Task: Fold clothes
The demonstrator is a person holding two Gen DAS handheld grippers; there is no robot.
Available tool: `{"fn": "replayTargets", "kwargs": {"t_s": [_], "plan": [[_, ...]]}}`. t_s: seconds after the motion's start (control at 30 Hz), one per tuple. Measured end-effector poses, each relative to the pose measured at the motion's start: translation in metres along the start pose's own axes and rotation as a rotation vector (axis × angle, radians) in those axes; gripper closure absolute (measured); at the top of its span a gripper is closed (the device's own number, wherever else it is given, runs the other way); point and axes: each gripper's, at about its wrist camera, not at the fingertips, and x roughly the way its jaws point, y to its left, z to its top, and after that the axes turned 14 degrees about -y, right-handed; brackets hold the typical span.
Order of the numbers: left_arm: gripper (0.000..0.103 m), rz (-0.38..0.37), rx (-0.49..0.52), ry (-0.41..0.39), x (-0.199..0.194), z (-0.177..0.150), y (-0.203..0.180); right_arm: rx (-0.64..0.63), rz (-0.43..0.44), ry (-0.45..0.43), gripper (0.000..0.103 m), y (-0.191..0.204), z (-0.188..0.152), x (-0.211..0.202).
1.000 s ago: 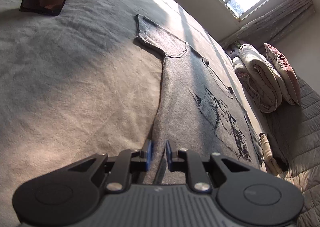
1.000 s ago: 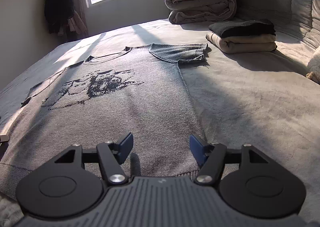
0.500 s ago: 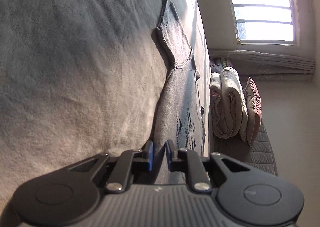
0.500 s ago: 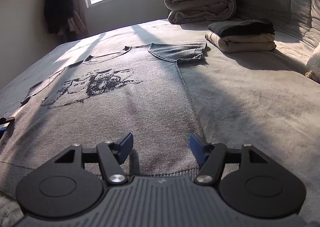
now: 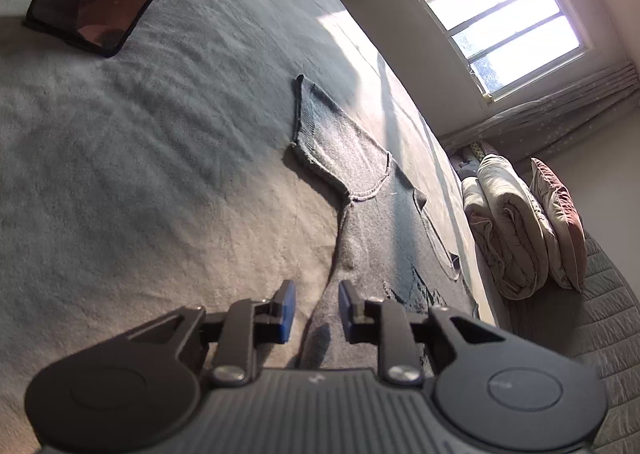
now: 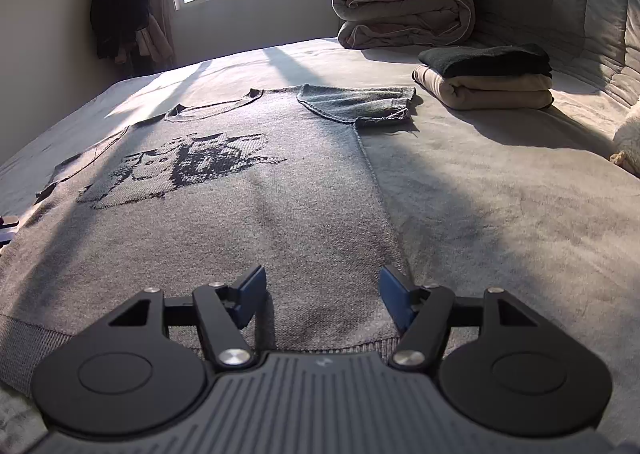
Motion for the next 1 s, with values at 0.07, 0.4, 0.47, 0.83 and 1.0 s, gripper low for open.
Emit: {"fn": "replayTargets", "kwargs": {"t_s": [0.07, 0.4, 0.47, 0.83, 1.0], "plan": [[0.070, 0.005, -0.022, 0.032, 0.017, 0.009, 0.002, -0.002, 0.001, -0.001, 0.035, 0.000, 0.000, 0.000], [0.094, 0.016, -0.138, 0.096, 0.069, 0.027, 0.012, -0.020, 0.022, -0.002, 0.035, -0.001, -0.002, -0.002], [0.099, -0.002, -0.152, 0.113, 0.072, 0.025, 0.013, -0.030, 0.028, -0.002, 0.035, -0.001, -0.002, -0.001], [0.096, -0.019, -0.212, 0.117, 0.082, 0.022, 0.013, -0.047, 0.035, 0.000, 0.035, -0.001, -0.003, -0.001], [0.096, -0.018, -0.197, 0.094, 0.087, 0.024, 0.011, -0.027, 0.034, -0.003, 0.035, -0.003, -0.003, -0.002]]}}
